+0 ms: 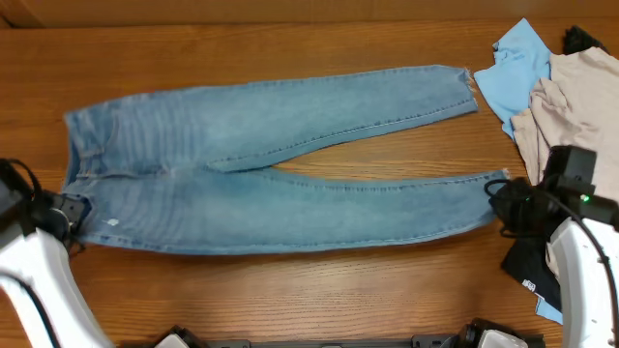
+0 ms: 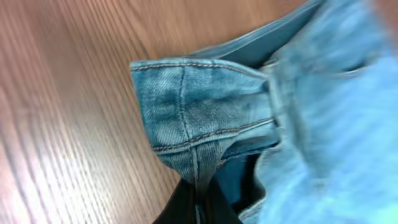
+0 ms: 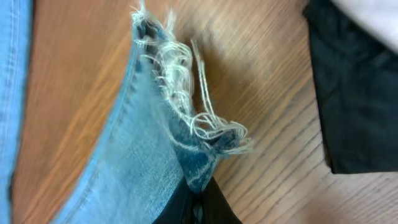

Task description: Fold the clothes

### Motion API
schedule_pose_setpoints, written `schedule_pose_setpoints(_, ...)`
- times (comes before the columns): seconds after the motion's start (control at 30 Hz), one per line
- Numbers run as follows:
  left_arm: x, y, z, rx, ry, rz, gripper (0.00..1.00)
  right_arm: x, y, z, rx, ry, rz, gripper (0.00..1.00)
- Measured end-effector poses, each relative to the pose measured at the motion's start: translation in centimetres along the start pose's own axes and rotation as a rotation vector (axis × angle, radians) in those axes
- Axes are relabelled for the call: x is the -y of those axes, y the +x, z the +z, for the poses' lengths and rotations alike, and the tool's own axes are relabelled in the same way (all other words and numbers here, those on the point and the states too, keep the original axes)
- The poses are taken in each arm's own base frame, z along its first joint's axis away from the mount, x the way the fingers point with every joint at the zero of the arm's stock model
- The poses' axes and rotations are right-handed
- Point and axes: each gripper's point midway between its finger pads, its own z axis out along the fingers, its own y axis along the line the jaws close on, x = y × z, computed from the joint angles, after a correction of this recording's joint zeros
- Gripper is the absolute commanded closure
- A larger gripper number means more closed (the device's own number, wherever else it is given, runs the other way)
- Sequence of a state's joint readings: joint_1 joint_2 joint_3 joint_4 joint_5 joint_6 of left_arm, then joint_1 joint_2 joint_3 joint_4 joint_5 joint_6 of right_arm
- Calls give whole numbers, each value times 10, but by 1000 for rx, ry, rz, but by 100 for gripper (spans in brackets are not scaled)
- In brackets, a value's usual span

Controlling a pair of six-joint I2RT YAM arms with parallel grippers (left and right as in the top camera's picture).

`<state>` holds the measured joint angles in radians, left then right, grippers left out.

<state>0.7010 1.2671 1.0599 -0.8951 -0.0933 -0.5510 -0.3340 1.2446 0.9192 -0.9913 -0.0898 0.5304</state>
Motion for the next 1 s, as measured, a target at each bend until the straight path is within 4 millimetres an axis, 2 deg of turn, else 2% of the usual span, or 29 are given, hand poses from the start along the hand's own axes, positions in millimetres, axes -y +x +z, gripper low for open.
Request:
schedule_pose_setpoints(0.07,-1,-3,-23,57,33,-3,96,-2,-2,-12,-3,5,-11,96)
schedule_pose_setpoints(0.17,-14,2,-56,119,36,-9,96,-4,-4,-37,-5,26,-31,96)
schedule_pose_setpoints(0.3,-28,12,-76,141,16,-12,96,-4,-6,-62,18,38,-74,96)
schedule_pose_setpoints(0.43,-25,5,-76,166,20,-16,96,-16,-19,-91,67,14,-141,96)
schedule_pose_setpoints(0.53,-15,-10,-64,180,25,-18,96,-27,-32,-104,68,13,-178,96)
schedule_pose_setpoints(0.6,-9,-19,-47,171,16,-17,96,-39,-41,-102,30,28,-213,96)
schedule_pose_setpoints(0.67,1,-27,-27,155,21,-14,96,-61,-53,-90,-4,30,-265,96)
schedule_pose_setpoints(0.73,14,-36,-6,143,44,-13,96,-88,-60,-68,-58,31,-322,96)
schedule_pose_setpoints(0.9,41,-49,28,138,115,-5,96,-126,-73,-32,-113,32,-391,96)
schedule_pose_setpoints(1.0,51,-54,49,132,137,-4,96,-160,-83,-9,-84,8,-455,96)
